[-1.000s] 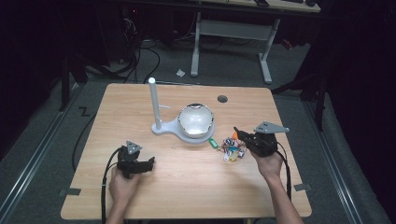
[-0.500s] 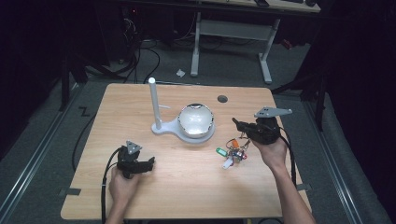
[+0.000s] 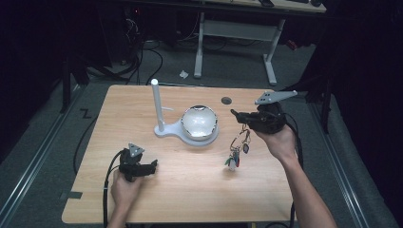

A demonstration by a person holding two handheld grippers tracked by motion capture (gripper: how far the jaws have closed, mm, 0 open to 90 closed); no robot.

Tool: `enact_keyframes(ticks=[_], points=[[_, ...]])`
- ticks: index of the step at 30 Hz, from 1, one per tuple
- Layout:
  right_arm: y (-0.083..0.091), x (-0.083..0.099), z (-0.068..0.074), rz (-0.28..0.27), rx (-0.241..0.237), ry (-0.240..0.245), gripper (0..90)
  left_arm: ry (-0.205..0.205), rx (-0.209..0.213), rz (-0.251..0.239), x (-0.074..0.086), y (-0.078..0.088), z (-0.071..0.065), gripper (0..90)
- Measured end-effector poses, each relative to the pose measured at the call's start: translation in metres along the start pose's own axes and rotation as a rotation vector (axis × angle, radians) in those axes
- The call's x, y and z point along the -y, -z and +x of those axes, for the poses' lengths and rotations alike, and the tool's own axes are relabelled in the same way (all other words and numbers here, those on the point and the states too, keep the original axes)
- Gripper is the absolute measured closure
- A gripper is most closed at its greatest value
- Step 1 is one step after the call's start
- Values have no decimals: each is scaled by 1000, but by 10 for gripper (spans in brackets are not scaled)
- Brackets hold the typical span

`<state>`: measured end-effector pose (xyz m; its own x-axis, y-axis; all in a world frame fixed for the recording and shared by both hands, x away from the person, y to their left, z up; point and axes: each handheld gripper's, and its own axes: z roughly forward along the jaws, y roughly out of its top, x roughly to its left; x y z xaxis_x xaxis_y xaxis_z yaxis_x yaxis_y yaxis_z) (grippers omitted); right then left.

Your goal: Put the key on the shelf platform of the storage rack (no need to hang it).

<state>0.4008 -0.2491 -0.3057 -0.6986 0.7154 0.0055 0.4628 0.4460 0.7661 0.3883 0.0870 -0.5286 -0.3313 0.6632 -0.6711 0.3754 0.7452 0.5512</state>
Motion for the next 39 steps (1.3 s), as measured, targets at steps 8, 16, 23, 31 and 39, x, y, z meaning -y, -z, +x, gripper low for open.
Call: enact_keyframes(ticks=[8,16,23,31,39], points=[[-1,-28,8,-18,-37,32,846,4,-1,-1,0,0,0,155],[-11,-56,14,-37,-61,45,847,4,-1,0,0,0,0,155],[-28,-81,17,-27,-64,63,846,7,-2,-2,0,0,0,155],[-48,-101,10,-44,-66,29,846,4,1,2,0,0,0,155],[-65,-114,2,-54,-59,-9,846,-5,1,-2,0,0,0,155]])
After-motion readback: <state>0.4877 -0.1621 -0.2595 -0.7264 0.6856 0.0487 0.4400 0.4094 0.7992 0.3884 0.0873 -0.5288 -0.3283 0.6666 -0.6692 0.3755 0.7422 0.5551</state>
